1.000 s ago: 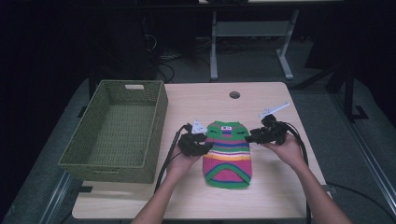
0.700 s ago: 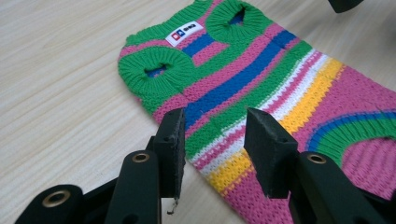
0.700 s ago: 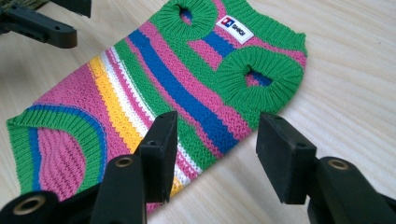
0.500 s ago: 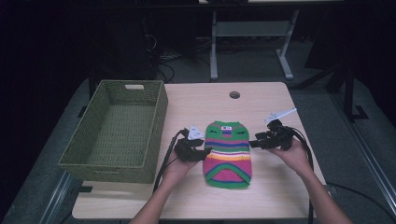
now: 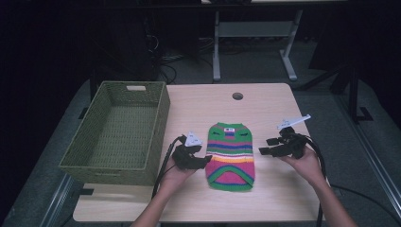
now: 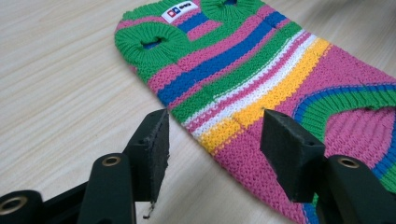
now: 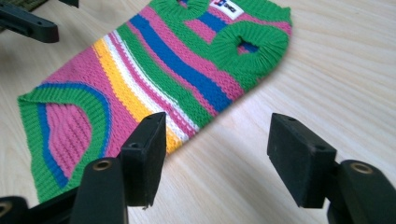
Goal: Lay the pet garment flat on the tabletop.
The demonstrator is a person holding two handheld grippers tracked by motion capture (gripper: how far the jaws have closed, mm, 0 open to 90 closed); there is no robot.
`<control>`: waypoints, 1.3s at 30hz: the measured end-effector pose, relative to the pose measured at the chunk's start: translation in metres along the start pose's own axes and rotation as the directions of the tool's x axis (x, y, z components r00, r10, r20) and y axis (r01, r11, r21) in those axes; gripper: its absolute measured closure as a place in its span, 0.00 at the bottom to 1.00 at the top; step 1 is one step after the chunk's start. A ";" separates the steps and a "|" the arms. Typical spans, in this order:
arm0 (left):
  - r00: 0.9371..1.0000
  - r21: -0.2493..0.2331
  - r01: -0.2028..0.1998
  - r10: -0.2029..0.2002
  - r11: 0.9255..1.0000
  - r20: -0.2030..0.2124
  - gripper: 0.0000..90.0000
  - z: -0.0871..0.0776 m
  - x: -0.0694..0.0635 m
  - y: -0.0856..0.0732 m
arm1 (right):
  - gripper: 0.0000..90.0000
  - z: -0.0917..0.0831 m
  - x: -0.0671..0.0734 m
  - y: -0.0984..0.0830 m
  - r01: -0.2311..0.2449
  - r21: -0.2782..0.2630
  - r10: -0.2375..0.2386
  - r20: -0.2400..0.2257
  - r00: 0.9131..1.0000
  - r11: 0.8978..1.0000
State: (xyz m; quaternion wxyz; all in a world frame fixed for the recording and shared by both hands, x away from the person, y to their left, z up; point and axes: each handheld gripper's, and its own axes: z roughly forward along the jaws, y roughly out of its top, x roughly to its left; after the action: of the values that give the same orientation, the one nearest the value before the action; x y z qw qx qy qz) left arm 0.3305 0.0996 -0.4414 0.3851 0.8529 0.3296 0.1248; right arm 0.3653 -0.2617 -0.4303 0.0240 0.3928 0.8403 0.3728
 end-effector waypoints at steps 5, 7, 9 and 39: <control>1.000 -0.012 0.002 -0.002 1.000 0.004 0.44 -0.005 -0.001 -0.002 | 0.40 -0.004 -0.001 -0.009 -0.003 -0.010 0.003 0.009 1.000 1.000; 1.000 -0.015 0.015 -0.015 1.000 0.006 0.43 -0.007 -0.002 -0.005 | 0.39 -0.005 0.000 -0.013 0.003 0.002 -0.003 0.020 1.000 1.000; 1.000 -0.016 0.015 -0.015 1.000 0.007 0.42 -0.009 -0.002 -0.007 | 0.38 -0.007 0.001 -0.016 0.001 0.000 -0.001 0.020 1.000 1.000; 1.000 -0.037 0.007 -0.006 0.999 0.020 0.31 -0.030 -0.018 -0.034 | 0.32 -0.032 0.014 -0.074 0.006 -0.048 -0.003 0.062 0.998 0.999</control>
State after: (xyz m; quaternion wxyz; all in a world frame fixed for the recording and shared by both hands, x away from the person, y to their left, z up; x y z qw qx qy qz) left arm 0.2874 0.1218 -0.4456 0.4046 0.8458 0.3262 0.1210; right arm 0.2972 -0.3024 -0.4516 0.0602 0.4017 0.8307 0.3807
